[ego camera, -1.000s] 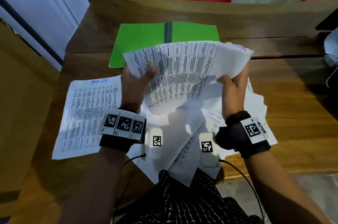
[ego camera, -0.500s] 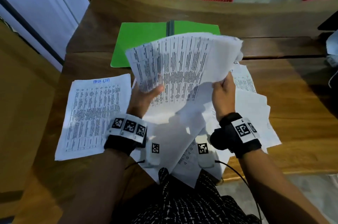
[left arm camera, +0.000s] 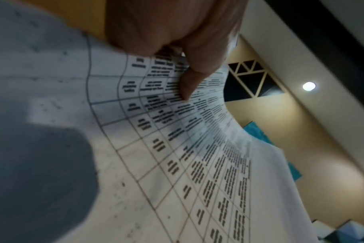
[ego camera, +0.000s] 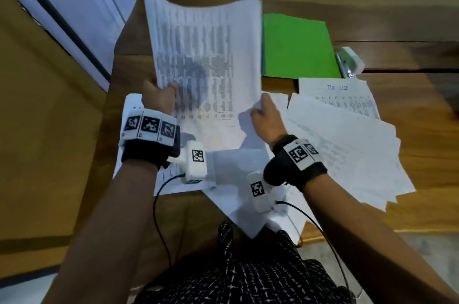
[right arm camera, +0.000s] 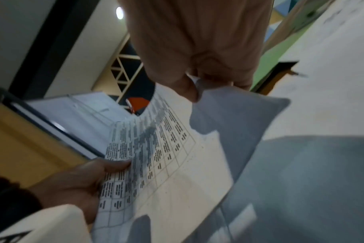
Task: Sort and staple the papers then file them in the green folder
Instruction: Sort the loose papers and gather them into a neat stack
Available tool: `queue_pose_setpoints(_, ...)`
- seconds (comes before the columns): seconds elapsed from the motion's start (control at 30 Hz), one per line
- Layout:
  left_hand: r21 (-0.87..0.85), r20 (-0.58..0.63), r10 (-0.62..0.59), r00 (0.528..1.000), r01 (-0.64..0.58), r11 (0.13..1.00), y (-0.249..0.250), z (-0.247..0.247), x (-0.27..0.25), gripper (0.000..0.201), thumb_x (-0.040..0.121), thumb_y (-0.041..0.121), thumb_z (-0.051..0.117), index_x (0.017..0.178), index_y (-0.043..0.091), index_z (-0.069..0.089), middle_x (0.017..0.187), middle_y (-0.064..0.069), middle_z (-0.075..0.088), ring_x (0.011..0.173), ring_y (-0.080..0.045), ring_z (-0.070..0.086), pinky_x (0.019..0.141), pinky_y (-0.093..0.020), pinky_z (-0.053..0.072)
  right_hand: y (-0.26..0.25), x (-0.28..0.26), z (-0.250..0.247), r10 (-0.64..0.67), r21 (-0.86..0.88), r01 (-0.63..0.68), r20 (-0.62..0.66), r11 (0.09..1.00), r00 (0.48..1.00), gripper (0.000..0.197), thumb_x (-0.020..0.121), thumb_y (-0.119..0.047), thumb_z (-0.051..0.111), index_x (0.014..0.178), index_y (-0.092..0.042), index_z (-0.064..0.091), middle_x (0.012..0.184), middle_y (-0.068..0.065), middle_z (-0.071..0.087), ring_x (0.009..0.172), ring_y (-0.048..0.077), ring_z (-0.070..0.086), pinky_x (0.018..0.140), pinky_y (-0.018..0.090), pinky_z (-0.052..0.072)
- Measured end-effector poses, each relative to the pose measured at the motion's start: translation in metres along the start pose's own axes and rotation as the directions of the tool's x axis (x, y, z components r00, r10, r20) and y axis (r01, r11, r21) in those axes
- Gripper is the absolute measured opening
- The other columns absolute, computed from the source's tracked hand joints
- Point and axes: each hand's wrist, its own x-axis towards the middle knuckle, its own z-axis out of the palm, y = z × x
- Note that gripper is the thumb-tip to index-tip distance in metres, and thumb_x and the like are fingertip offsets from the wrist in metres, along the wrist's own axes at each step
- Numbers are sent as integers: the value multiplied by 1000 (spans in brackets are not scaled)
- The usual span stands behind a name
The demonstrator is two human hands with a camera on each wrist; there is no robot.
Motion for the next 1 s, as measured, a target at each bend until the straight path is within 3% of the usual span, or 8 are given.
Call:
queue_pose_setpoints(0.1, 92, -28, -95, 995, 97, 991, -33, -26, 19, 24, 90, 11, 54, 112, 7, 49, 105, -16, 59, 75, -24, 52, 74, -26, 37, -2, -4, 38, 110, -164, -76, 214, 984, 971, 11, 94, -8, 38, 93, -7, 49, 110, 22, 55, 107, 34, 48, 79, 30, 34)
queue_pose_setpoints(0.23, 248, -57, -176, 983, 185, 951, -73, -53, 33, 34, 89, 18, 55, 119, 2, 51, 117, -24, 61, 106, -39, 60, 71, -36, 44, 10, -9, 79, 225, -282, -137, 312, 950, 923, 37, 89, -12, 48, 61, -21, 26, 74, 7, 41, 86, 25, 40, 59, 21, 16)
queue_pose_setpoints(0.33, 363, -48, -218, 975, 220, 905, -92, -64, 34, 39, 91, 16, 51, 126, 0, 50, 127, -29, 55, 111, -42, 56, 87, -45, 48, 13, -14, 94, 290, -331, -180, 319, 926, 902, 8, 86, -7, 50, 87, -15, 49, 103, 21, 53, 101, 31, 50, 67, 27, 30)
queue_pose_setpoints(0.43, 438, -81, -244, 966, 254, 862, -110, -67, 37, 42, 82, 20, 52, 122, 6, 55, 128, -23, 55, 115, -42, 53, 97, -49, 47, 13, -17, 103, 320, -385, -207, 259, 899, 911, 52, 84, -4, 50, 133, 0, 34, 135, 23, 43, 124, 36, 44, 99, 35, 39)
queue_pose_setpoints(0.73, 561, -151, -298, 942, 330, 759, -113, -53, 21, 50, 90, 17, 52, 134, 2, 35, 144, -20, 25, 133, -37, 26, 108, -46, 28, 20, -17, 103, 280, -442, -152, 242, 884, 929, 46, 87, -14, 45, 132, -4, 40, 134, 24, 38, 125, 39, 36, 105, 38, 32)
queue_pose_setpoints(0.87, 599, -24, -78, 997, 76, 797, -88, -31, 12, 57, 89, 16, 56, 140, 7, 34, 145, -19, 28, 134, -34, 30, 109, -45, 32, 35, -19, 52, 311, -260, -324, -91, 910, 946, 45, 87, -16, 50, 132, -7, 45, 134, 22, 42, 124, 38, 40, 104, 38, 34)
queue_pose_setpoints(0.93, 574, 184, 71, 980, -166, 802, -80, -10, 2, 43, 90, 12, 53, 132, 7, 47, 140, -17, 39, 130, -31, 37, 107, -44, 35, 47, -26, 23, 392, -147, -448, -297, 882, 871, 44, 88, -17, 51, 131, -6, 46, 136, 22, 40, 125, 37, 39, 104, 39, 34)
queue_pose_setpoints(1.0, 506, 424, 189, 885, -405, 762, -74, 13, -17, 35, 90, 8, 49, 125, 6, 55, 134, -16, 47, 127, -30, 44, 107, -41, 37, 58, -35, 1, 509, -45, -580, -427, 814, 748, 48, 88, -18, 51, 133, -5, 41, 140, 23, 35, 128, 38, 35, 103, 39, 32)
